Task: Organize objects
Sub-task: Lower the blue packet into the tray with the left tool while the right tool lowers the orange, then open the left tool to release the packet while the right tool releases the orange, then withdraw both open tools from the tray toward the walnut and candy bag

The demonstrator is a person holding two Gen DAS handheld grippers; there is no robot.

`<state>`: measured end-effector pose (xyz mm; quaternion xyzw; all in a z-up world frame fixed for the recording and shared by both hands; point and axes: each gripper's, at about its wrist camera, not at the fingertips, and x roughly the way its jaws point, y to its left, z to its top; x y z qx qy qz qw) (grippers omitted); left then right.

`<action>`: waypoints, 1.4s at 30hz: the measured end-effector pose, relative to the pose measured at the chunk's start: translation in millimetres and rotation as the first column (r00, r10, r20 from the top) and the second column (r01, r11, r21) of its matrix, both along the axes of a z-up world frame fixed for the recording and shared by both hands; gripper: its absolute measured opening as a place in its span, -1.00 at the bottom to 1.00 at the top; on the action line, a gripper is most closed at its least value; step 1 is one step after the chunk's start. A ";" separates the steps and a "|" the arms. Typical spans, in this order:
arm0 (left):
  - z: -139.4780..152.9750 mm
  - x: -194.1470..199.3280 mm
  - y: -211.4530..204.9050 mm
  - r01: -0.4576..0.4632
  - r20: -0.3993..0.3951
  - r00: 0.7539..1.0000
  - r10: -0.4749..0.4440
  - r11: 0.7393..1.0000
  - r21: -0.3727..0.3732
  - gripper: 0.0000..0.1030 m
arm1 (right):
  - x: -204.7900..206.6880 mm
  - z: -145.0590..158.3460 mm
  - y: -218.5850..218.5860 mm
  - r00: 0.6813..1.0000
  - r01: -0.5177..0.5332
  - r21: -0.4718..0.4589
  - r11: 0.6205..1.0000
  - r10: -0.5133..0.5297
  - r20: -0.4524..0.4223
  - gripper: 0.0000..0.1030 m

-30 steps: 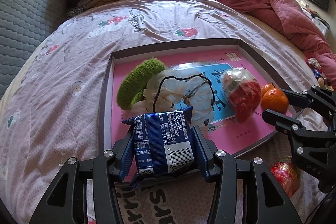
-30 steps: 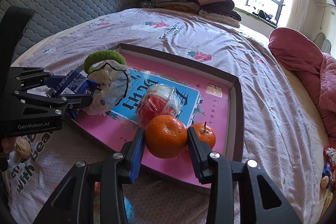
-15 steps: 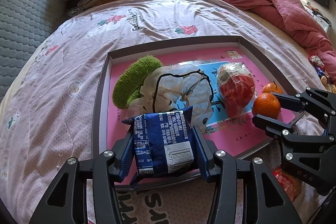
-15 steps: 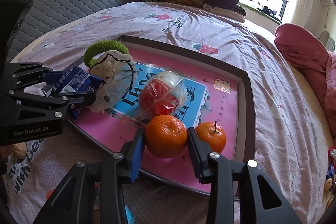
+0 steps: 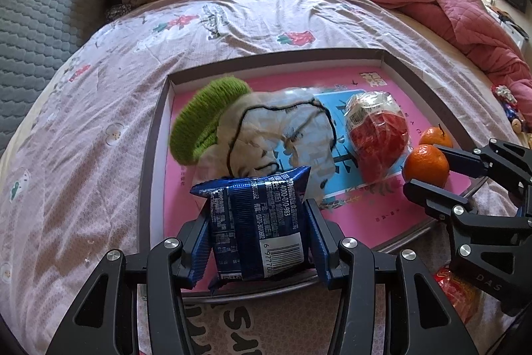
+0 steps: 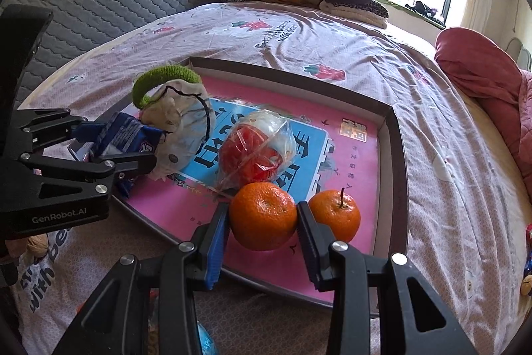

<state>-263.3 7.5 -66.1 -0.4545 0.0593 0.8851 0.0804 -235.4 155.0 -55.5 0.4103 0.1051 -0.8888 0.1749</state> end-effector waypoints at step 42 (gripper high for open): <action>67.3 55.3 -4.4 -0.031 -0.054 0.998 0.036 0.995 0.092 0.24 | 30.8 68.4 16.4 0.994 0.025 -0.115 0.993 -0.037 -0.101 -0.02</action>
